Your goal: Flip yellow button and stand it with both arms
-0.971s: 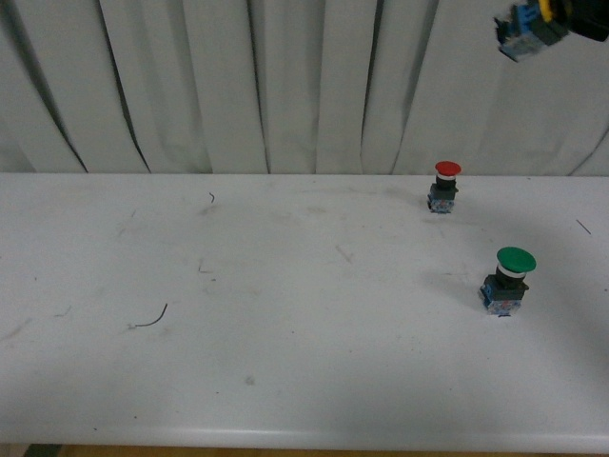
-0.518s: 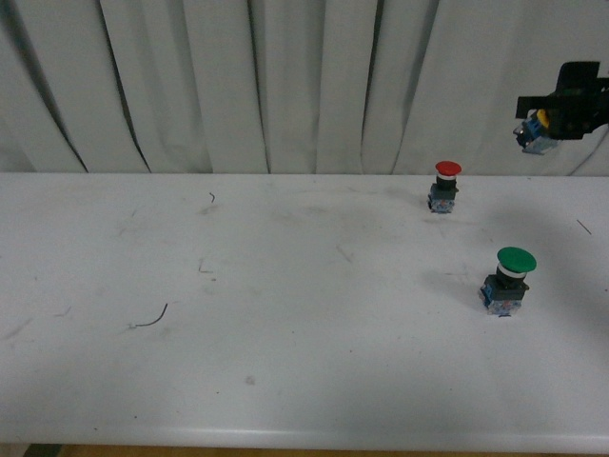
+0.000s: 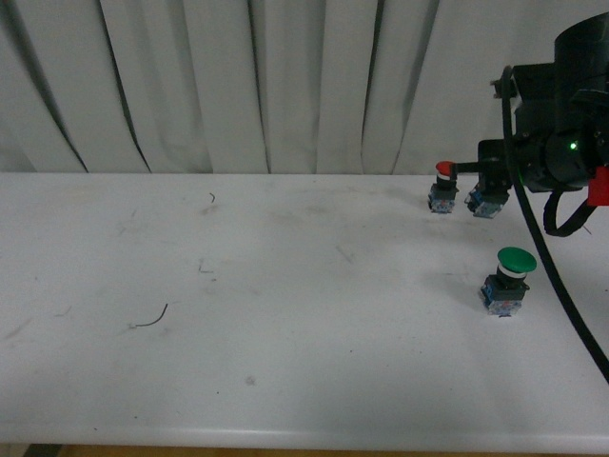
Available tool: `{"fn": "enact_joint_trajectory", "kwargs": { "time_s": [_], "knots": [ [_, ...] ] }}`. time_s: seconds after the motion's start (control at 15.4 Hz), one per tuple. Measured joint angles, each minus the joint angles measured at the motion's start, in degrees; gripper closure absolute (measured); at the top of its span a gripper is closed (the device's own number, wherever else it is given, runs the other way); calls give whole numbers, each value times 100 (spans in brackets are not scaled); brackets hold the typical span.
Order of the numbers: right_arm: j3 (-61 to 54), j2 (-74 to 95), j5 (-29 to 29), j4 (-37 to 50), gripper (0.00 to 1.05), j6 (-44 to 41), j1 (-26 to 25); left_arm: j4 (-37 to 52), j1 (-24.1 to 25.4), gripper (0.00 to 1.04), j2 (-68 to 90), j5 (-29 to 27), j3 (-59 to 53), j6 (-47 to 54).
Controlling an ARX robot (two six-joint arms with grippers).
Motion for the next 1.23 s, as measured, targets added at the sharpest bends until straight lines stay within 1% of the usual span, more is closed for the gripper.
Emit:
{"fn": "enact_joint_trajectory", "kwargs": {
  "time_s": [0.26, 0.58, 1.23],
  "knots": [
    [186, 210, 160, -173, 68, -20, 109, 2, 0, 7, 0, 0, 0, 0],
    [190, 374, 605, -157, 68, -33, 221, 0, 0, 7, 0, 0, 0, 0],
    [505, 787, 748, -317, 68, -212, 264, 0, 0, 7, 0, 0, 0, 0]
  ]
}}
